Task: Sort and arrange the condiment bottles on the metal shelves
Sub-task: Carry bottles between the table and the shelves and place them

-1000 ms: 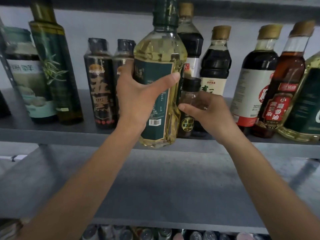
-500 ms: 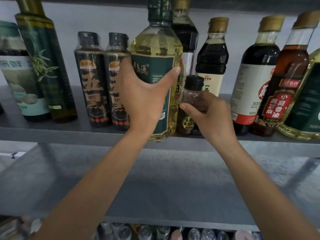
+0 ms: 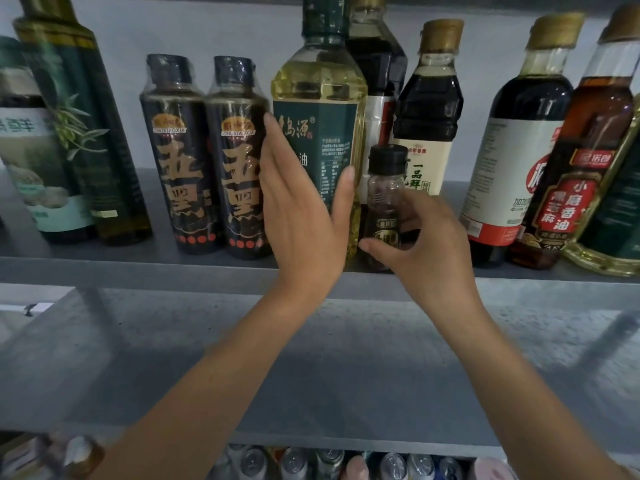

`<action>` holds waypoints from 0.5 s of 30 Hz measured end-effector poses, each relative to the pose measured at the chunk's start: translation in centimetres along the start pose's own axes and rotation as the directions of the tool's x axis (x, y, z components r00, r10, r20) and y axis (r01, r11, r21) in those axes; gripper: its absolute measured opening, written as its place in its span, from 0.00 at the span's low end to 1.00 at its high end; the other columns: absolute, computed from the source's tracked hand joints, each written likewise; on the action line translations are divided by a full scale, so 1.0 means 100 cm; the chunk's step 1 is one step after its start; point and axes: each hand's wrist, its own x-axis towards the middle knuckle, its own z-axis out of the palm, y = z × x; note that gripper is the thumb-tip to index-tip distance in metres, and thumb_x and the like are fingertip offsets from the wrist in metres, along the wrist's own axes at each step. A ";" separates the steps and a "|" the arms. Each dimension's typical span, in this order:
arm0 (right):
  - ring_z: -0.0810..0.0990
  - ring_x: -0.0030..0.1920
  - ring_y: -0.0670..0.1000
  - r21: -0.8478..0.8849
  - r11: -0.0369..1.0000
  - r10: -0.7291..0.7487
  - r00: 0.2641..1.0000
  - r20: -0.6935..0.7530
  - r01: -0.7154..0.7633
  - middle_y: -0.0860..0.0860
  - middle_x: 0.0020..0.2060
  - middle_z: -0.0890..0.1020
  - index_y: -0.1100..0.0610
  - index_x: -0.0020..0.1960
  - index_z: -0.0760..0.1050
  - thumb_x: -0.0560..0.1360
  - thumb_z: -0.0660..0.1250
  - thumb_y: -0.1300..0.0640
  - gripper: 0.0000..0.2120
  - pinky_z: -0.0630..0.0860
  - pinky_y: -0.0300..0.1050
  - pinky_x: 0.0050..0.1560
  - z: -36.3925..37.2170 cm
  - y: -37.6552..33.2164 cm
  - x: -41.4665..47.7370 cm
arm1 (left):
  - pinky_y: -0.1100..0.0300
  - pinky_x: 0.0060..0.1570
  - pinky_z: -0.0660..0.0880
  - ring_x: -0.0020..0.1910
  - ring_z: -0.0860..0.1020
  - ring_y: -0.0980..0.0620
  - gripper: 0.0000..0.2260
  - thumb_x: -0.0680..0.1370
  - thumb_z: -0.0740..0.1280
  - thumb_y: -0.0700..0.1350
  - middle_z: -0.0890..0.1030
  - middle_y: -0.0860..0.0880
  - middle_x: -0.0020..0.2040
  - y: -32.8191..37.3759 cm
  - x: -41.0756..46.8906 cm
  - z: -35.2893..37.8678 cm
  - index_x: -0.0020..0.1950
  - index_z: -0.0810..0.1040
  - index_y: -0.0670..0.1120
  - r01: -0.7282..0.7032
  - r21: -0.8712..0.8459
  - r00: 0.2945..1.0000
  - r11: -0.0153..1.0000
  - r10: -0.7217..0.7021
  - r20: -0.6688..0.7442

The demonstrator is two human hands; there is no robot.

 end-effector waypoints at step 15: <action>0.76 0.43 0.40 0.110 0.991 0.079 0.997 -0.019 -0.077 0.49 0.49 0.78 0.52 0.51 0.69 0.62 0.80 0.53 0.25 0.71 0.29 0.39 0.010 0.007 0.005 | 0.51 0.74 0.53 0.74 0.54 0.37 0.28 0.82 0.51 0.49 0.52 0.31 0.74 -0.017 -0.027 0.005 0.75 0.48 0.34 -0.124 0.104 0.988 0.987 0.113 0.105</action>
